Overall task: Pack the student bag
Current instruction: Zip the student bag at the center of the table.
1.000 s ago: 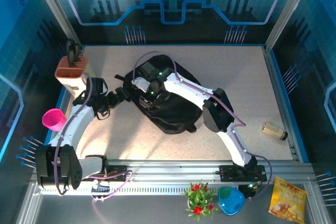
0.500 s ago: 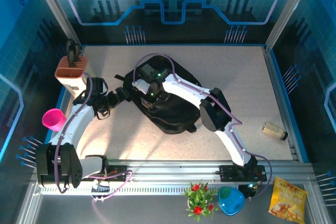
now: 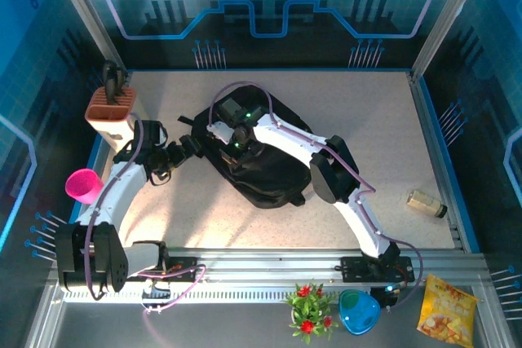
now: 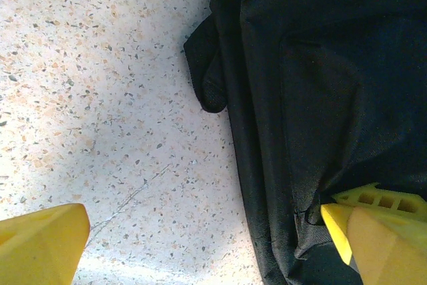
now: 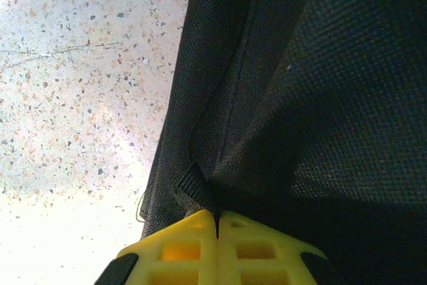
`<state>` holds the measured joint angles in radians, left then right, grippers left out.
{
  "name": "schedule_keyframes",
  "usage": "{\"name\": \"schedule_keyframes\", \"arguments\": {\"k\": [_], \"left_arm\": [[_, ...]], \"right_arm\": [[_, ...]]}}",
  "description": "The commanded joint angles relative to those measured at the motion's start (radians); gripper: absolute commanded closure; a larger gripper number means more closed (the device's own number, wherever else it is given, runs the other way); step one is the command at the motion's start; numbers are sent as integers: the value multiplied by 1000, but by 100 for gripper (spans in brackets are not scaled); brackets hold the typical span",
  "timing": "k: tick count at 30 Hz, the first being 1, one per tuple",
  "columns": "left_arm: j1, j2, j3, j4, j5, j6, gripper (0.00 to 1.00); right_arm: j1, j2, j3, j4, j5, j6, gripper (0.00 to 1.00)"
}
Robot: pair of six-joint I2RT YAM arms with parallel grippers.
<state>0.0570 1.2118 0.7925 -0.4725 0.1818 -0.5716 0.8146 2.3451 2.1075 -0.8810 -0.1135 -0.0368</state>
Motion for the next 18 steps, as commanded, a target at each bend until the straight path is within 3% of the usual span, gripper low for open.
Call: {"name": "schedule_keyframes", "arguments": {"k": [1, 9, 18], "left_arm": [[14, 6, 3, 8, 34, -4, 1], [14, 12, -4, 53, 130, 3, 2], [7, 48, -42, 208, 359, -84, 19]], "right_arm": [[-15, -56, -26, 23, -5, 36, 100], [-23, -199, -173, 146, 46, 109, 100], [-38, -321, -324, 258, 63, 192, 100]]}}
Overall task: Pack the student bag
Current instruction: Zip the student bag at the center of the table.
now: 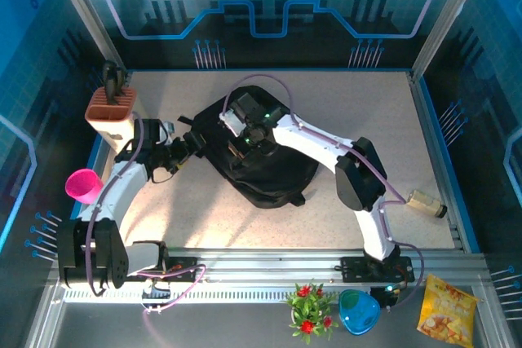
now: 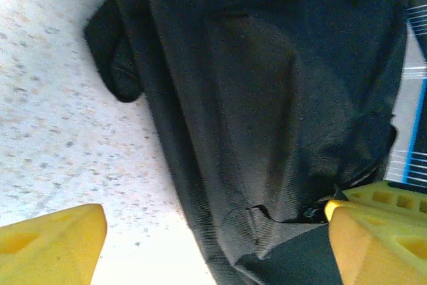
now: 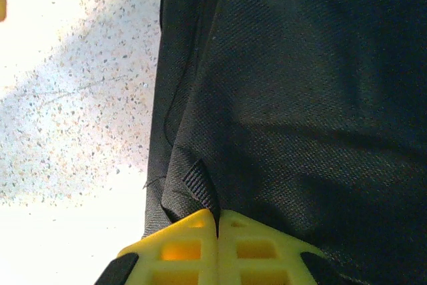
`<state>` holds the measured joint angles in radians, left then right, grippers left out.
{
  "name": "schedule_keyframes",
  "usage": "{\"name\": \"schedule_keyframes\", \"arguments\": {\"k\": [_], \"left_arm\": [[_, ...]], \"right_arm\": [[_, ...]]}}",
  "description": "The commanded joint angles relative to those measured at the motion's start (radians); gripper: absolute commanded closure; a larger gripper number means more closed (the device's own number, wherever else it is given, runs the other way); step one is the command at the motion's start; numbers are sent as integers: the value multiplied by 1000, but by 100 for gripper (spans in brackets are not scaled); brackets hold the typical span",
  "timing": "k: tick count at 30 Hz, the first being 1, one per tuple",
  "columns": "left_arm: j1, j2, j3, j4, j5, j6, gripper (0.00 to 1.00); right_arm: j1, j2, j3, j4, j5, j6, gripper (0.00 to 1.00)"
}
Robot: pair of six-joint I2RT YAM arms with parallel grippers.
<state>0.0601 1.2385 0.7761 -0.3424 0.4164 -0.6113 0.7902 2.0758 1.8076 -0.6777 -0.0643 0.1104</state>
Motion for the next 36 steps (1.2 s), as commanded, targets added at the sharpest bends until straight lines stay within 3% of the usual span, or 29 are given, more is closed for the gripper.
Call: {"name": "schedule_keyframes", "arguments": {"k": [1, 5, 12, 23, 28, 36], "left_arm": [[-2, 28, -34, 106, 146, -65, 21], [-52, 69, -67, 242, 220, -166, 30], [-156, 178, -65, 391, 229, -264, 46], [-174, 288, -38, 486, 273, -317, 77], [-174, 289, -36, 473, 269, -307, 100], [-171, 285, -35, 403, 226, -262, 100]], "right_arm": [[-14, -57, -28, 57, 15, 53, 100], [-15, -82, -56, 79, 16, 82, 100], [-18, -120, -88, 105, 1, 109, 100], [-22, -136, -112, 115, 4, 126, 100], [-25, -130, -127, 107, 115, 136, 100], [-83, -94, -75, 5, 448, 229, 100]]}}
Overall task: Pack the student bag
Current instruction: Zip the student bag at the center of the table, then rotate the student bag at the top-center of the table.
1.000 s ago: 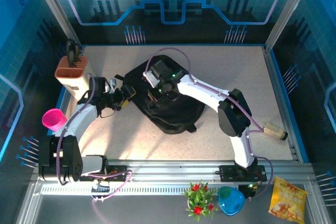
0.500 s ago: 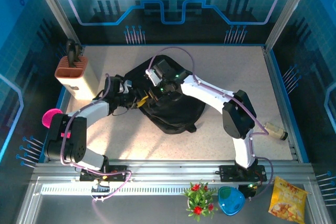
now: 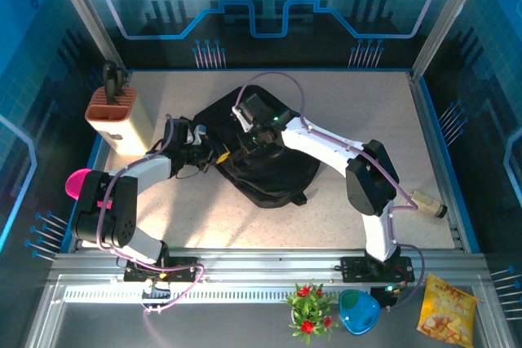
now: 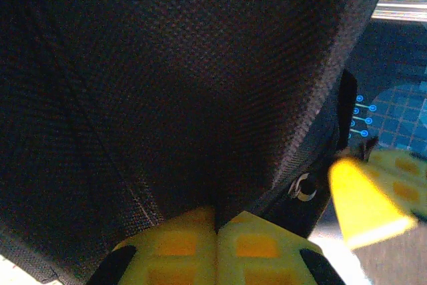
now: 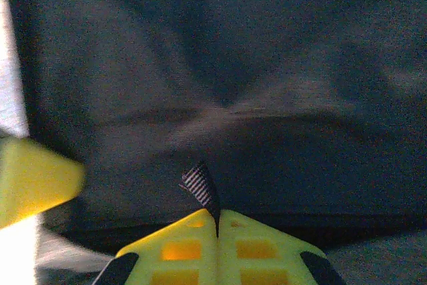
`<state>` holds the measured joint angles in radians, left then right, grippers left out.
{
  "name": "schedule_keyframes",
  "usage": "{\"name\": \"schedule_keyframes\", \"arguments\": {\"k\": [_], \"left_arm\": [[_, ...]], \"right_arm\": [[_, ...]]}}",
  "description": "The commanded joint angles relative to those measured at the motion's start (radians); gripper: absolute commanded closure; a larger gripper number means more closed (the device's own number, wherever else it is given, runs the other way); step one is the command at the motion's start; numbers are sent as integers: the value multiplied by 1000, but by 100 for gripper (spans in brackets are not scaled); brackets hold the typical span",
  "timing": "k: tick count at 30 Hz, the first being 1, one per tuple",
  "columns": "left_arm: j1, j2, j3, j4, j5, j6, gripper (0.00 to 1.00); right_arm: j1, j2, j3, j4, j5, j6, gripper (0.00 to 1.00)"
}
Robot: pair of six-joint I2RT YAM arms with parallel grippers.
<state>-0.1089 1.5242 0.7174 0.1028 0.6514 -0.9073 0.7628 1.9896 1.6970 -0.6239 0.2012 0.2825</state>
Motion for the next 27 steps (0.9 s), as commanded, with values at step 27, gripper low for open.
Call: {"name": "schedule_keyframes", "arguments": {"k": [27], "left_arm": [[-65, 159, 390, -197, -118, 163, 100]], "right_arm": [[-252, -90, -32, -57, 255, 205, 100]]}}
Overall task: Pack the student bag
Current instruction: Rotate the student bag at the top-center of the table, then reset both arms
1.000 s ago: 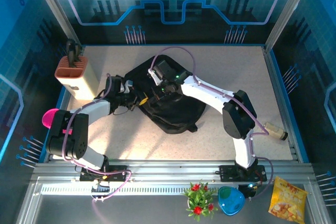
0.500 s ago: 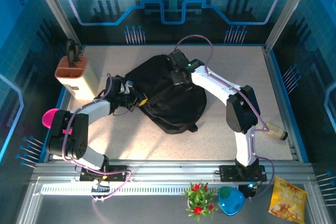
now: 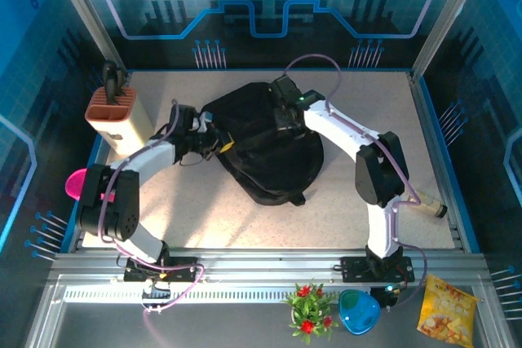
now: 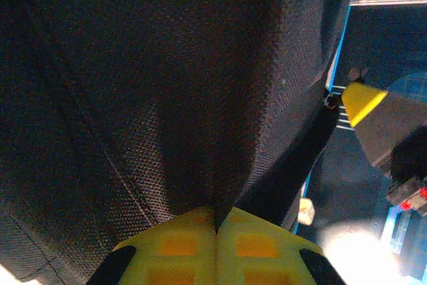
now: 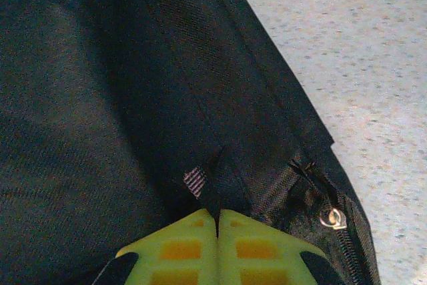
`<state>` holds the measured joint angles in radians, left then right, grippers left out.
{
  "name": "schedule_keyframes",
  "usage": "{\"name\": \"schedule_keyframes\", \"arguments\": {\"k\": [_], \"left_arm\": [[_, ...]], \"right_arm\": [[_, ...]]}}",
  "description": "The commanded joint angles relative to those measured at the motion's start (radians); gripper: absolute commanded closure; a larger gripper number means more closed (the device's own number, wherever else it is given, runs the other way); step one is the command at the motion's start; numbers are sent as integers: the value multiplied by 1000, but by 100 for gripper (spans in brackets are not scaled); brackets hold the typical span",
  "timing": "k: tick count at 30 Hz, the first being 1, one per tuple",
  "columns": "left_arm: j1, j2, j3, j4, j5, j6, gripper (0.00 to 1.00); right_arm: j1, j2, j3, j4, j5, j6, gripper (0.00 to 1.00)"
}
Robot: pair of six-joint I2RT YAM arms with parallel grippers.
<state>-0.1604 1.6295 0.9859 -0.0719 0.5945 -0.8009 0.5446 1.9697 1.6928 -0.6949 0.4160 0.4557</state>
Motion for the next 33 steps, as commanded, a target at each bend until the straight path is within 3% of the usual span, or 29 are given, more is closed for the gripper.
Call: {"name": "schedule_keyframes", "arguments": {"k": [1, 4, 8, 11, 14, 21, 25, 29, 33], "left_arm": [[-19, 80, 160, -35, -80, 62, 100], [-35, 162, 284, -78, -130, 86, 99], [-46, 216, 389, -137, -212, 112, 77], [-48, 181, 397, -182, -278, 142, 57], [-48, 98, 369, -235, -355, 183, 48], [-49, -169, 170, -255, -577, 252, 26], [-49, -319, -1, -166, -667, 329, 15], [-49, -474, -188, -80, -841, 397, 1], [-48, -624, -375, 41, -1009, 481, 1]], "right_arm": [[-37, -78, -38, 23, 38, 33, 100], [-49, -96, -64, 54, 28, 32, 100], [-78, -109, -64, 69, -18, 19, 97], [-87, -150, -63, 58, -38, 9, 67], [-87, -241, -110, 89, -29, -13, 41], [-102, -526, -331, 229, 99, -95, 1], [-121, -700, -526, 358, 232, -114, 0], [-160, -864, -748, 473, 328, -100, 0], [-211, -975, -964, 580, 362, -130, 0]]}}
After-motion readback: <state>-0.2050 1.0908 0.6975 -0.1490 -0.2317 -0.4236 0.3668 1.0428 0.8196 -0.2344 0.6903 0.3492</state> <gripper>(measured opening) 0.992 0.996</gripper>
